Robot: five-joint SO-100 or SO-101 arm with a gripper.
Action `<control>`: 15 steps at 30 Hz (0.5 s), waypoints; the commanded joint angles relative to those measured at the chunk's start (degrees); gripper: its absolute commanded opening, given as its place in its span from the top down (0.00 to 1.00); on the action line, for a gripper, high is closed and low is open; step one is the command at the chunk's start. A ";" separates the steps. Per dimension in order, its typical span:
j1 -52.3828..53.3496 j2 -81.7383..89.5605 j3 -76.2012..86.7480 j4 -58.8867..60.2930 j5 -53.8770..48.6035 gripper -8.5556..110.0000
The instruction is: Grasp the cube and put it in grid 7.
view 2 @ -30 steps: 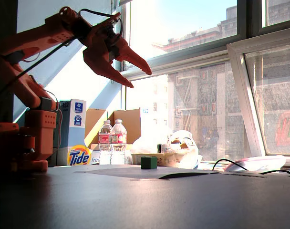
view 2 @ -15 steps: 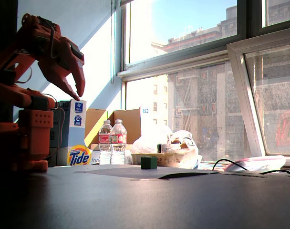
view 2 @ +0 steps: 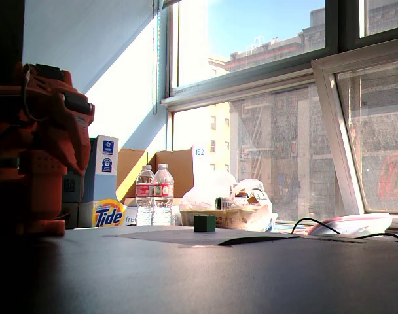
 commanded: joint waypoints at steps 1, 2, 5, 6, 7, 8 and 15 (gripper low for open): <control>0.79 2.20 3.96 -5.80 -0.09 0.93; 0.79 2.29 4.83 -6.94 -0.09 0.93; 1.05 3.43 7.38 -9.84 -0.44 0.93; 1.14 3.96 8.35 -10.81 -0.70 0.93; 1.14 4.66 9.23 -11.51 -0.88 0.93; 1.14 5.36 10.11 -11.78 -0.88 0.93; 1.23 5.45 14.33 -14.41 -0.44 0.93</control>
